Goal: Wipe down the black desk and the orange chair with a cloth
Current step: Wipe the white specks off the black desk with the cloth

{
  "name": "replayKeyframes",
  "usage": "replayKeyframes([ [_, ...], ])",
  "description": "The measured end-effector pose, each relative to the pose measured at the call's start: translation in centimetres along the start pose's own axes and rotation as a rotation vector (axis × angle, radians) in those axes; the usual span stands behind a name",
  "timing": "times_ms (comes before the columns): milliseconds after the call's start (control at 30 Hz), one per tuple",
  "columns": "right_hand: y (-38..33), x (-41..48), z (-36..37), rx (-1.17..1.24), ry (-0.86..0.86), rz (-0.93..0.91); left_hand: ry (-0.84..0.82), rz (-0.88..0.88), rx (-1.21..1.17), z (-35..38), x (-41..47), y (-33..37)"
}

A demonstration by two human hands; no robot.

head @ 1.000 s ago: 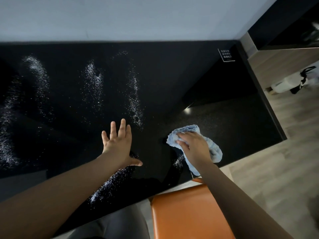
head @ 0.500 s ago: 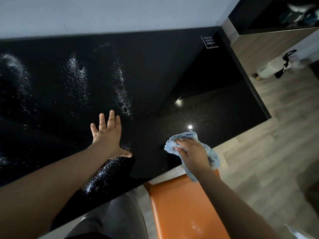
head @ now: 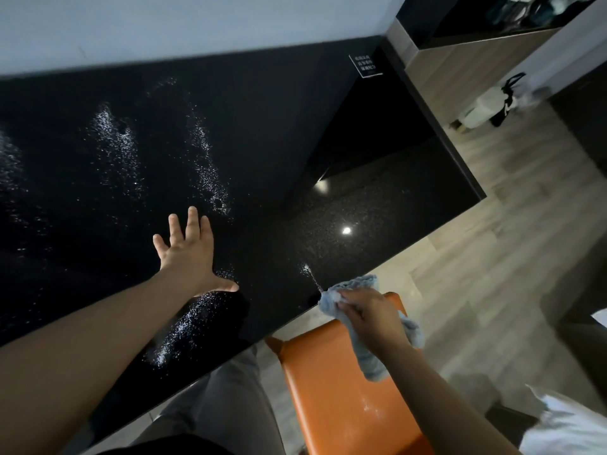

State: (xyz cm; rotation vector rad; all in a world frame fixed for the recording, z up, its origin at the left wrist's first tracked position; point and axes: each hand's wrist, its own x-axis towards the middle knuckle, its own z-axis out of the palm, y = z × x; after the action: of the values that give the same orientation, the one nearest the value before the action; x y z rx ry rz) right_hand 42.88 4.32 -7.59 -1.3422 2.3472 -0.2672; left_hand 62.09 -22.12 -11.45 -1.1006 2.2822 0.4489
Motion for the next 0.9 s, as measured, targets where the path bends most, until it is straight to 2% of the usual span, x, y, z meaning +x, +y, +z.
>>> replayKeyframes([
  [133,0.4,-1.4,0.1,0.006,-0.03,0.005,0.005,-0.001,-0.001,-0.1,-0.1,-0.1],
  [233,-0.1,-0.8,-0.5,0.026,0.094,-0.011,-0.005,0.002,-0.004,-0.6,-0.2,-0.2],
  [333,-2.0,1.4,-2.2,0.038,0.252,-0.173,-0.013,0.003,-0.031,-1.9,-0.1,-0.7],
  [400,-3.0,3.7,-2.9,-0.056,0.312,-0.232,-0.015,0.009,-0.065,-3.0,-0.1,-1.1],
  [467,-3.8,6.4,-3.3,-0.094,0.308,-0.195,0.017,0.008,-0.093,-4.1,-0.1,-1.5],
  [567,-5.3,10.7,-4.0,-0.026,0.277,-0.144,0.09,-0.015,-0.16,-5.4,0.1,-2.2],
  [767,-9.5,21.3,-5.5,0.022,0.244,-0.197,0.159,-0.066,-0.253,-7.7,2.1,-4.5],
  [900,-12.6,28.5,-6.5,-0.014,0.252,-0.304,0.161,-0.108,-0.235,-8.9,4.3,-6.3],
])
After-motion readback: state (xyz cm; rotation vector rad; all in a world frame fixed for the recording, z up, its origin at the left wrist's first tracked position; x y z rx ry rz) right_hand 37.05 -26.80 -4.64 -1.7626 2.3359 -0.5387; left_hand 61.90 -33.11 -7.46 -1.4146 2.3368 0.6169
